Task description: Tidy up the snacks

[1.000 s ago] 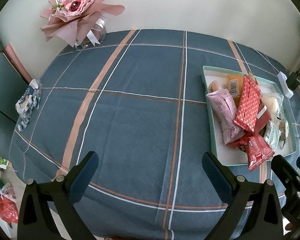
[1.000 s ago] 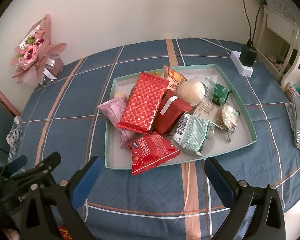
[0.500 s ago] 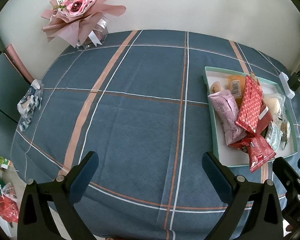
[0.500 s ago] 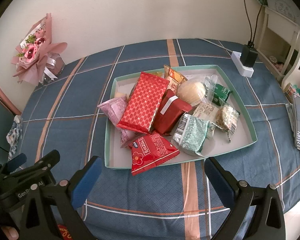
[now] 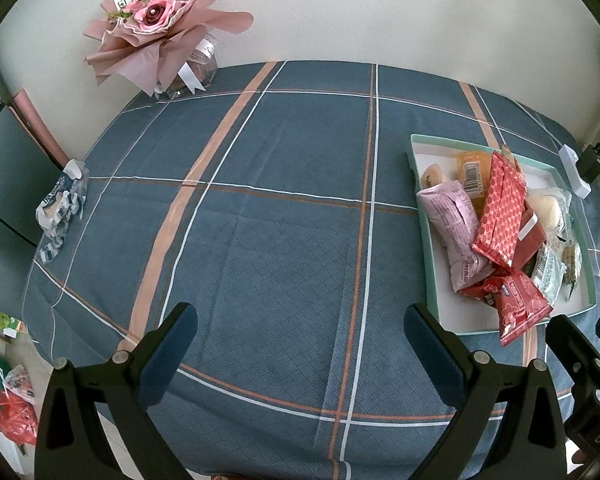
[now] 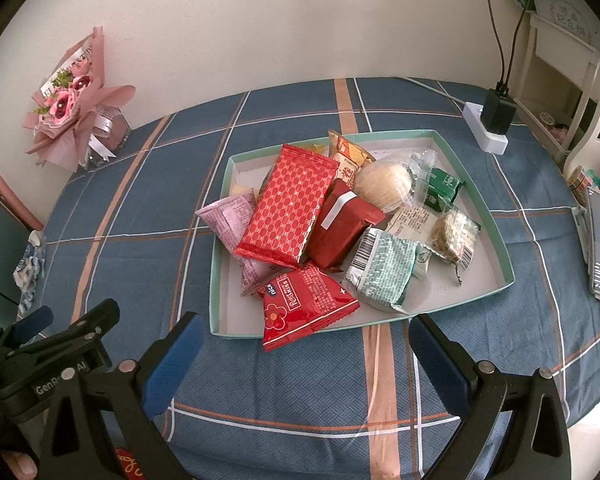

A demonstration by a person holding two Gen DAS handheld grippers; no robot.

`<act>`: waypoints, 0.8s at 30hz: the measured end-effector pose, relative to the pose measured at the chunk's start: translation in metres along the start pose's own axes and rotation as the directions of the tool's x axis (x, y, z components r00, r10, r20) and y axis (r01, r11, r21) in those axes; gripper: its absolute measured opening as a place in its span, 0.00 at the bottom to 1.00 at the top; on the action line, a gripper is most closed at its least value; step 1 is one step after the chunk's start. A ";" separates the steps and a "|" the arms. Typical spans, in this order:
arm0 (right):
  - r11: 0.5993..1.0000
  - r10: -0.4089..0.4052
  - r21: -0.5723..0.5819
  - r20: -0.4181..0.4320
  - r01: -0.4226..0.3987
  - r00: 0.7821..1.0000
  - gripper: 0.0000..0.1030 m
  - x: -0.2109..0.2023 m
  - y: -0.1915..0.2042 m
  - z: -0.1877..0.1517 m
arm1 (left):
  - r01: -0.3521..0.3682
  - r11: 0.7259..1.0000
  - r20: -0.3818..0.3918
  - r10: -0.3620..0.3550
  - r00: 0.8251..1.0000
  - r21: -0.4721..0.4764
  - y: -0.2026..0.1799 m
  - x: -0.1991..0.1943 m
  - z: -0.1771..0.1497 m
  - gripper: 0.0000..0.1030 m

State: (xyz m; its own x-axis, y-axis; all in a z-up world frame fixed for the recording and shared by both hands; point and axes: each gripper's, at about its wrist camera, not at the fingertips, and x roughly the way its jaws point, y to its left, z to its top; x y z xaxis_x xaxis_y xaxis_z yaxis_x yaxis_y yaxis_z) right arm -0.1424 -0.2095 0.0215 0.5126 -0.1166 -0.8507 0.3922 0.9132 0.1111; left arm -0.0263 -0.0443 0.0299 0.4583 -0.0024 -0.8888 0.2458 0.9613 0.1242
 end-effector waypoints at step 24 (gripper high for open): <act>1.000 -0.002 0.003 0.000 0.002 1.000 1.00 0.000 0.001 0.000 | -0.004 1.000 0.001 0.004 1.000 -0.005 -0.001 -0.001 0.001 1.00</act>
State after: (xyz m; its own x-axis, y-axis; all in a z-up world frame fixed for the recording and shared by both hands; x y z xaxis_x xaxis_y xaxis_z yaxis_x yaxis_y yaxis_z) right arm -0.1423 -0.2086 0.0214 0.5117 -0.1183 -0.8510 0.3958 0.9116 0.1112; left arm -0.0260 -0.0452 0.0313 0.4602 0.0016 -0.8878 0.2397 0.9626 0.1260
